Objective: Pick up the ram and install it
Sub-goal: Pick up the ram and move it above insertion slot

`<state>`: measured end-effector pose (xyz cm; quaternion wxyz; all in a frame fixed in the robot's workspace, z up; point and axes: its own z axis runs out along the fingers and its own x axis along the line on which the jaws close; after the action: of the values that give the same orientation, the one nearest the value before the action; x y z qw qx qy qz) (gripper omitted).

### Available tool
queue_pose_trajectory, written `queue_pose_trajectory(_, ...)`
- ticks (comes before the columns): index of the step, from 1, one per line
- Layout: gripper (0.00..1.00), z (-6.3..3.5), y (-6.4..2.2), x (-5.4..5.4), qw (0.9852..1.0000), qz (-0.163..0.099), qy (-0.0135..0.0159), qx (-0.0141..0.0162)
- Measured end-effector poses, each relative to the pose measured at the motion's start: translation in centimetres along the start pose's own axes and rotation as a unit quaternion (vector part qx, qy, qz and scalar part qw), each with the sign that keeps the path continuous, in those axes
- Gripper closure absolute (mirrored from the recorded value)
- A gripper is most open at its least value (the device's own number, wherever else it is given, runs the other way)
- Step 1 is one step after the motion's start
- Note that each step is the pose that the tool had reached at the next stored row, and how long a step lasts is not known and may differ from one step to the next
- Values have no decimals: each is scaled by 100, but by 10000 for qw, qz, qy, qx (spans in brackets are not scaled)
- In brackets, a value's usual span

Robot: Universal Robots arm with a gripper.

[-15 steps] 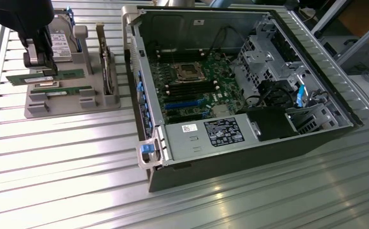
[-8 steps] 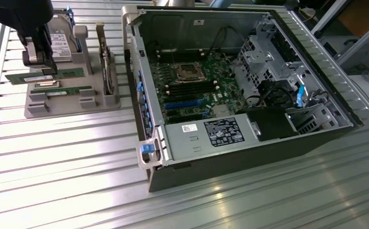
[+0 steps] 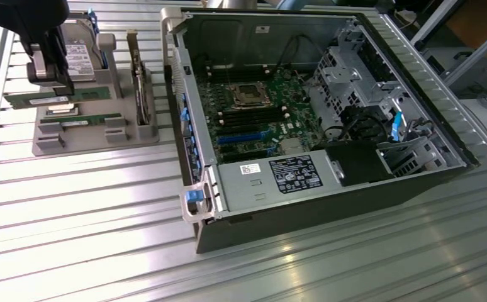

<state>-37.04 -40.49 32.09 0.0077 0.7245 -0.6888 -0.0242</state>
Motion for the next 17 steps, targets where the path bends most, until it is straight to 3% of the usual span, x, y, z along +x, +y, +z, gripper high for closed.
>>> queue_pose_trajectory(17, 88, -139, 6, -3, 10000, 0, 0, 0)
